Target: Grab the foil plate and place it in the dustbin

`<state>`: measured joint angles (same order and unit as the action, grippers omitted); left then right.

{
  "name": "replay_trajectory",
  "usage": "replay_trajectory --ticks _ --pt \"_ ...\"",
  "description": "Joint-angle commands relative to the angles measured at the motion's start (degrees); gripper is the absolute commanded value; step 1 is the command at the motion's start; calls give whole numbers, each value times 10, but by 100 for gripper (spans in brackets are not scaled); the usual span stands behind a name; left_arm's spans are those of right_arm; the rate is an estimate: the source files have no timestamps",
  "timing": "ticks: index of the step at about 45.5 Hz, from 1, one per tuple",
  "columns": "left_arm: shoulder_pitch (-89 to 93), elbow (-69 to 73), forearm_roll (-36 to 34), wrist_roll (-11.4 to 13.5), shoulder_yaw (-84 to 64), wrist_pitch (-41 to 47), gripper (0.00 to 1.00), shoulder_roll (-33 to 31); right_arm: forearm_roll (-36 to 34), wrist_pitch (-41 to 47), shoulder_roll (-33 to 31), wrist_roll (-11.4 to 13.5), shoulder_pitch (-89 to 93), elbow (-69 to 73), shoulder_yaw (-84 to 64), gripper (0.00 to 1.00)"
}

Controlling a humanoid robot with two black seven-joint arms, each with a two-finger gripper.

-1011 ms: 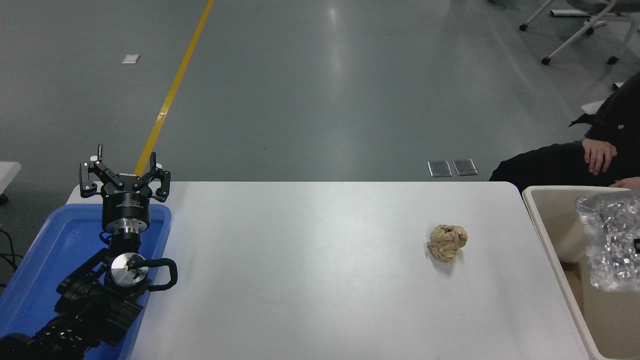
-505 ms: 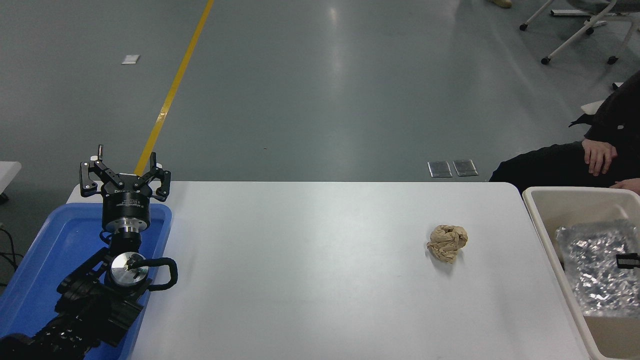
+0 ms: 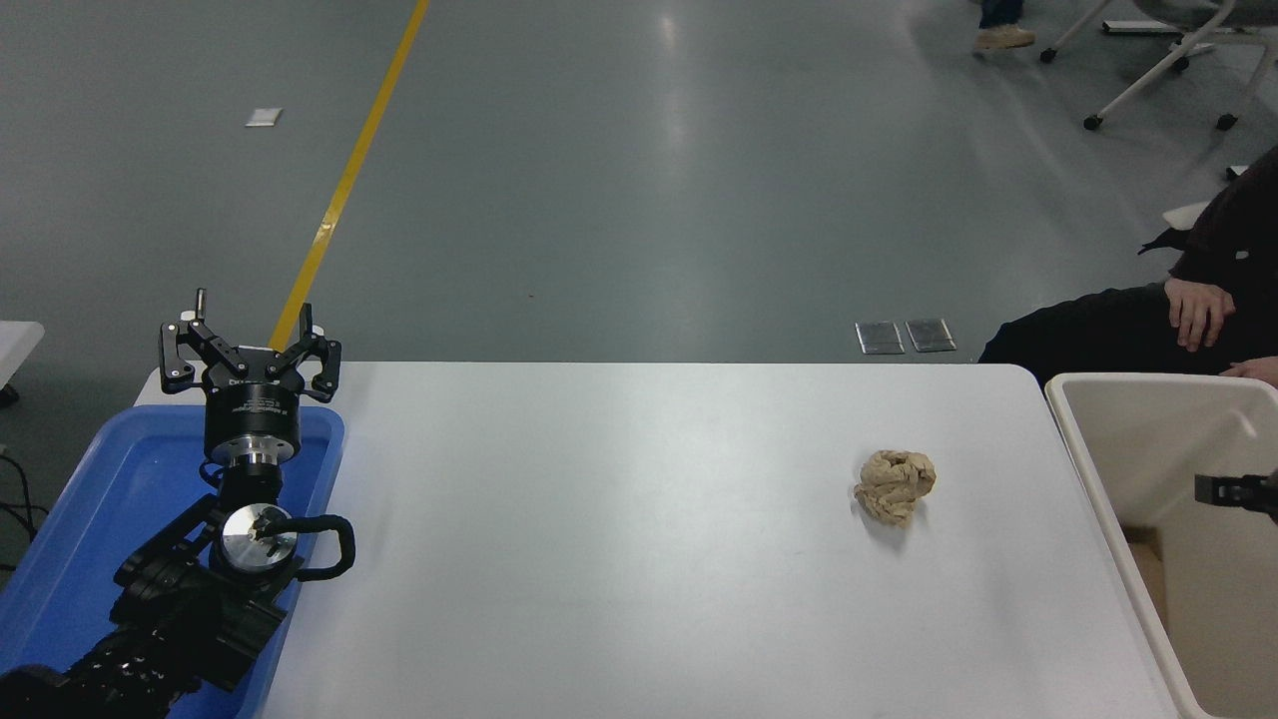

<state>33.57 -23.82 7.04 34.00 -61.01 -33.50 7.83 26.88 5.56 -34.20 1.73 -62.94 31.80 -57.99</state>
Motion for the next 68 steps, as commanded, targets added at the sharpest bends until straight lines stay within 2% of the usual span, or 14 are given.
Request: replay_trajectory --ticks 1,14,27,37,43,49,60,68 --pt "0 0 0 -1 0 0 99 0 -5 29 -35 1 -125 142 -37 100" --pt "0 0 0 -1 0 0 99 0 -8 69 -3 1 -288 266 -116 100" --pt "0 0 0 -1 0 0 99 0 -14 106 90 5 -382 342 -157 100" --pt "-1 0 0 -1 0 0 99 0 -58 163 113 5 -460 454 -158 100" --pt "-1 0 0 -1 0 0 99 0 -118 191 118 4 -505 513 -154 100" --pt "-1 0 0 -2 0 0 99 0 -166 233 127 2 -537 532 -147 100" --pt "-1 0 0 -1 0 0 99 0 -181 292 139 -2 -590 562 -138 100" --pt "-2 1 0 -1 -1 0 99 0 -241 304 155 -2 -644 601 -133 100"
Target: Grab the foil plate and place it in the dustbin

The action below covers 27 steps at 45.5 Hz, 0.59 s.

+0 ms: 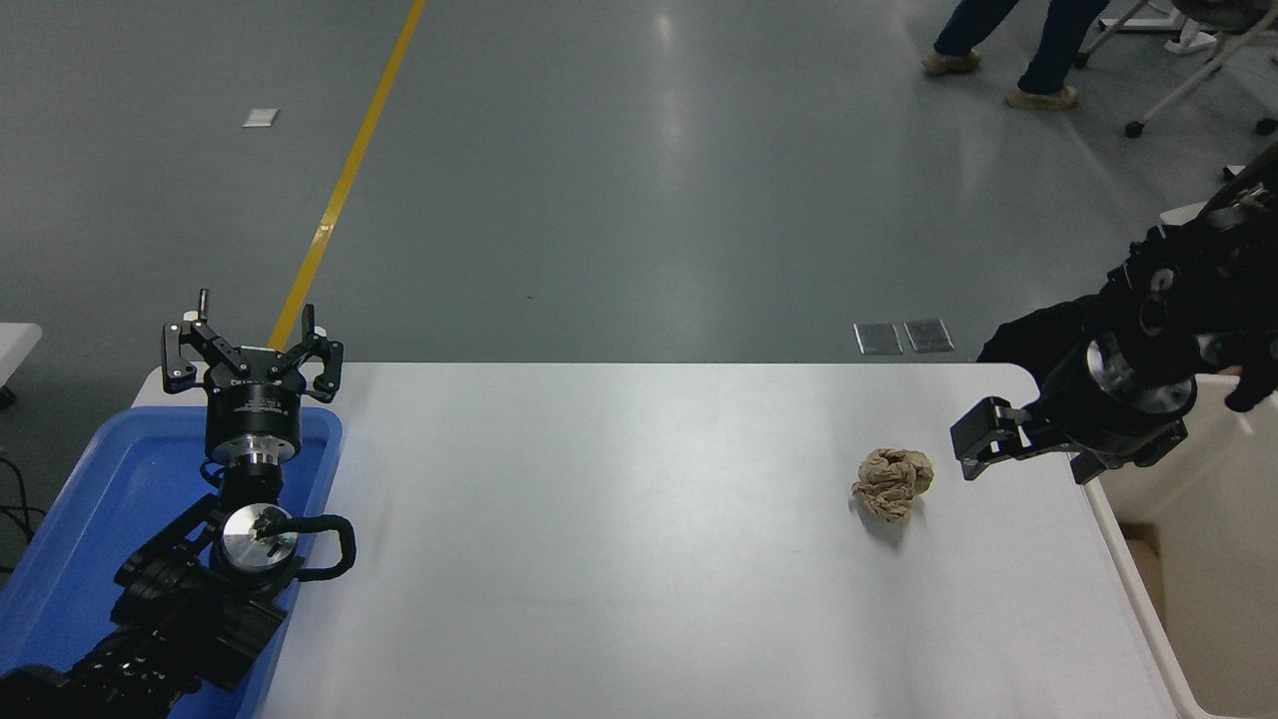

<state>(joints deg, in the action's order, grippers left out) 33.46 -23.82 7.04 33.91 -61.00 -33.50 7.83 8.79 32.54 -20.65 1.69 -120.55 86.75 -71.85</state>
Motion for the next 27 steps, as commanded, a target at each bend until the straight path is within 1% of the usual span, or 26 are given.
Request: replay_trajectory --ticks 1,4,10,27 --pt "-1 0 1 1 -1 0 99 0 -62 34 21 -1 -75 58 5 100" --pt "-1 0 1 0 -1 0 99 0 -65 34 25 -1 -99 73 5 100" --pt "-2 1 1 1 -1 0 99 0 -65 34 58 -1 -133 83 3 100" --pt "-2 1 1 2 -1 0 99 0 -72 34 73 -2 -181 107 7 100"
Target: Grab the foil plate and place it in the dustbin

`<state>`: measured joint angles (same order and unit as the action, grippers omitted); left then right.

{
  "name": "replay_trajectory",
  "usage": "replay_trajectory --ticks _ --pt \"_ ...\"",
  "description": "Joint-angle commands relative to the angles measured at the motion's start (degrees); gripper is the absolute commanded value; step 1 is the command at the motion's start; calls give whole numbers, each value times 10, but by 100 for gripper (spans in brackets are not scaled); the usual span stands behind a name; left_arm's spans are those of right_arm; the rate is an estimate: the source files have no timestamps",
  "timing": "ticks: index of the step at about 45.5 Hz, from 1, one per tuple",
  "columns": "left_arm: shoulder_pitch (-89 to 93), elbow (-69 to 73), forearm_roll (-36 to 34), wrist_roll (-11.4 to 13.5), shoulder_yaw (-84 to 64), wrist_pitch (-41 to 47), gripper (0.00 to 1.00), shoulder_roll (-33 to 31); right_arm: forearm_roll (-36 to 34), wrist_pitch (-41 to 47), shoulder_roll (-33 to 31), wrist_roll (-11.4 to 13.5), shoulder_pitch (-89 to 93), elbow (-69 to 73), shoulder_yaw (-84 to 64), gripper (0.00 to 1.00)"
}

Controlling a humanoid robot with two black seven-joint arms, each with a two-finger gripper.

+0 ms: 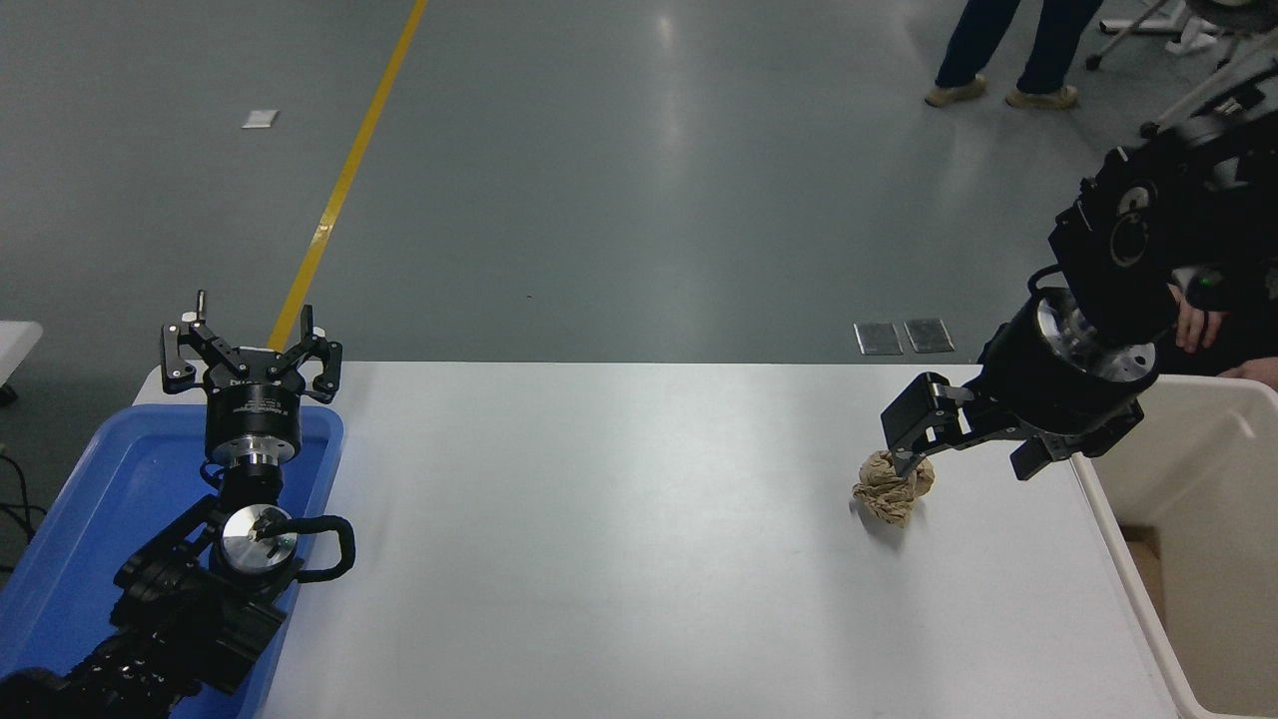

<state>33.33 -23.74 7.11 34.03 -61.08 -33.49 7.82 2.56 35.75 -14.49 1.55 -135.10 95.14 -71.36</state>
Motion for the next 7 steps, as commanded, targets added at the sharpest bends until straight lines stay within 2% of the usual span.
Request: replay_trajectory --ticks 1,7 --pt "0 0 0 1 0 0 99 0 -11 2 10 -1 -36 24 2 100" --pt "0 0 0 1 0 0 99 0 -14 2 10 -2 -37 25 2 100"
